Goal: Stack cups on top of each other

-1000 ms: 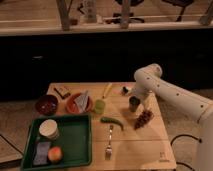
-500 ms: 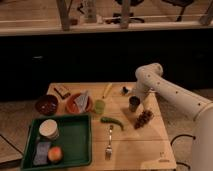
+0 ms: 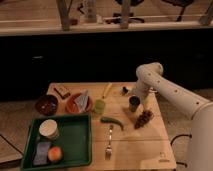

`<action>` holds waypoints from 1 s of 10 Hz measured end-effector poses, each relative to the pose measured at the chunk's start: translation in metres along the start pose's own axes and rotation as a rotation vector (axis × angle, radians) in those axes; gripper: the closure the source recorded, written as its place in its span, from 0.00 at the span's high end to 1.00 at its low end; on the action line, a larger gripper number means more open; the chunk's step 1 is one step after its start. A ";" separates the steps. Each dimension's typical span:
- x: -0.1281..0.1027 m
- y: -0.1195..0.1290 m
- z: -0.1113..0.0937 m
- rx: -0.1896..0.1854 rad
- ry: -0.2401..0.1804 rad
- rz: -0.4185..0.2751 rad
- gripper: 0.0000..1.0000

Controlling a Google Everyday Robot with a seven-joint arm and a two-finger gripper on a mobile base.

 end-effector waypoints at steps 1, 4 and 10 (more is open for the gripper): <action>0.001 0.001 0.001 -0.003 -0.005 0.005 0.64; 0.000 0.001 0.003 -0.007 -0.015 0.006 0.36; -0.006 0.000 0.002 -0.015 -0.016 -0.014 0.00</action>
